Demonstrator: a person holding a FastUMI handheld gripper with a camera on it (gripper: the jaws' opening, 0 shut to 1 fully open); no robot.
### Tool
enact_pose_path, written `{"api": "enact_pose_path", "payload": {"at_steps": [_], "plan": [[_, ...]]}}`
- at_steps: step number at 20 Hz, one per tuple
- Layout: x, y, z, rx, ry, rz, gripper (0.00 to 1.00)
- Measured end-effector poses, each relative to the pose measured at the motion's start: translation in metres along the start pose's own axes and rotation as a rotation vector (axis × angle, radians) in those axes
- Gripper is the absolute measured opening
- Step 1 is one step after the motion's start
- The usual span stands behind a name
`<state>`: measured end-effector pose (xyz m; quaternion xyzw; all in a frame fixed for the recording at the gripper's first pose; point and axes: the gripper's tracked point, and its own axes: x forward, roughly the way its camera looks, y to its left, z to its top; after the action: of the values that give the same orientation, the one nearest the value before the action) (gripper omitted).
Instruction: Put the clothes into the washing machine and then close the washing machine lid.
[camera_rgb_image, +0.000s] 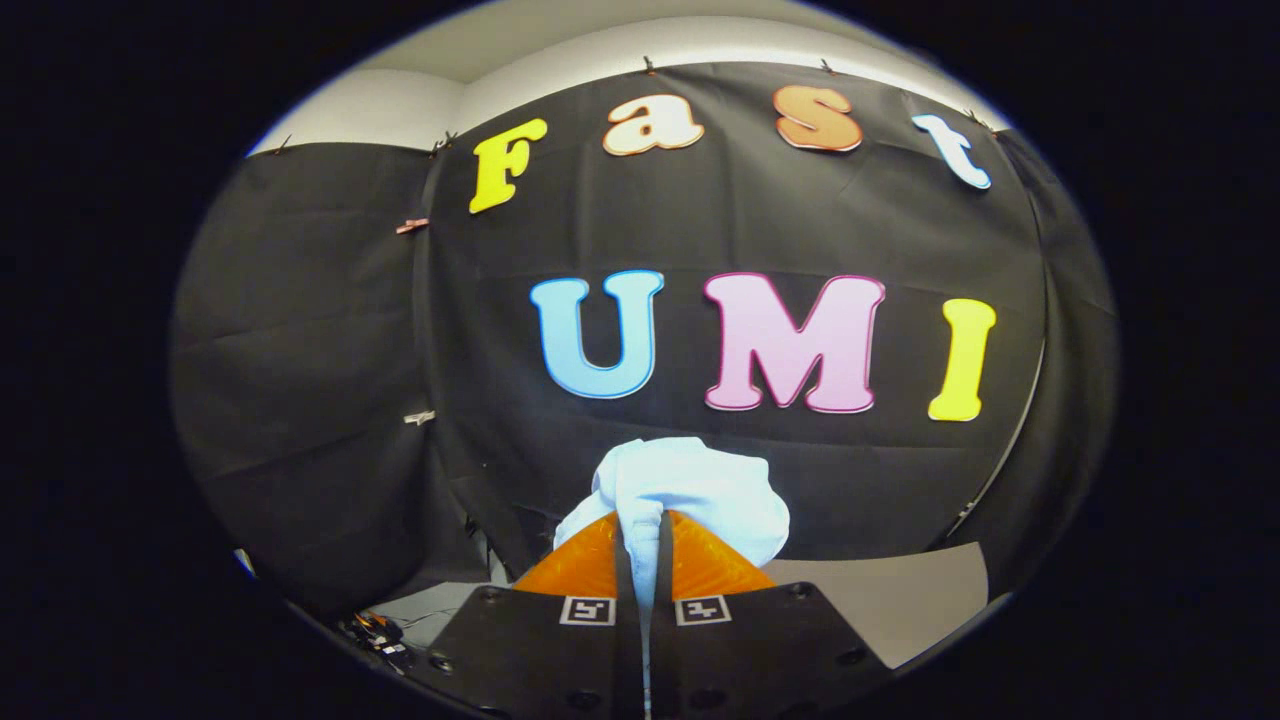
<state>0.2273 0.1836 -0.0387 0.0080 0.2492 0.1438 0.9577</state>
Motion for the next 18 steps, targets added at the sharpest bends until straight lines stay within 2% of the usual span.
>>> {"api": "enact_pose_path", "payload": {"at_steps": [7, 18], "plan": [[0.056, 0.057, -0.055, 0.014, 0.064, 0.122, 0.07], [0.141, 0.075, -0.155, -0.036, 0.211, 0.163, 0.07]]}}
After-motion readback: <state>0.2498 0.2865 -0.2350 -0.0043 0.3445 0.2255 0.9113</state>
